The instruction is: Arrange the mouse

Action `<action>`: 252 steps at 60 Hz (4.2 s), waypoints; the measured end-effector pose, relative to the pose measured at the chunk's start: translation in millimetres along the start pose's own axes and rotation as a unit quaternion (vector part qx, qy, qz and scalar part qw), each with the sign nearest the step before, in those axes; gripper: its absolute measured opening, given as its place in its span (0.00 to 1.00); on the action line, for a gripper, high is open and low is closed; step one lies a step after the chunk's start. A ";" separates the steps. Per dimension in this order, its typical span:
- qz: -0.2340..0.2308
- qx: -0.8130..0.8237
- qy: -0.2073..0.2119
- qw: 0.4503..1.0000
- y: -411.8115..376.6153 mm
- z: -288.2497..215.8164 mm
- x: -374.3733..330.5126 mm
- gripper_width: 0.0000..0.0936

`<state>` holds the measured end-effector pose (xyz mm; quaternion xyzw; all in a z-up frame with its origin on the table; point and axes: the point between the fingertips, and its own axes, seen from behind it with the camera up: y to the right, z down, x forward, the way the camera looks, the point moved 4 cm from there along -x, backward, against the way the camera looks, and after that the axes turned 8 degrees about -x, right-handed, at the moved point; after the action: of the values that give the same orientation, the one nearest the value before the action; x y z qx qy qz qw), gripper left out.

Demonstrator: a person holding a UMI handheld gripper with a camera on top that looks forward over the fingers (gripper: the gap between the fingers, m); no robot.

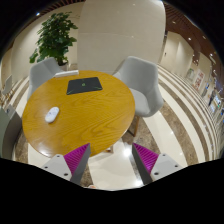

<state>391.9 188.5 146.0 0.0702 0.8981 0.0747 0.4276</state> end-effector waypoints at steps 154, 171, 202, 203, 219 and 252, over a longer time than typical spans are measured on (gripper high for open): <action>-0.119 -0.034 0.031 0.992 -311.2 -137.9 198.4 0.43; -0.094 -0.024 0.091 0.991 -269.0 -231.4 177.6 0.42; -0.068 -0.019 0.082 0.994 -159.8 -355.3 380.6 0.42; -0.071 -0.018 0.078 0.994 -159.6 -353.7 387.3 0.42; -0.097 -0.013 0.056 0.994 -163.8 -337.5 417.2 0.63; -0.108 -0.016 0.025 0.994 -162.8 -227.6 177.7 0.92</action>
<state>93.6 46.0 121.6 -0.0356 0.9094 0.0443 0.4120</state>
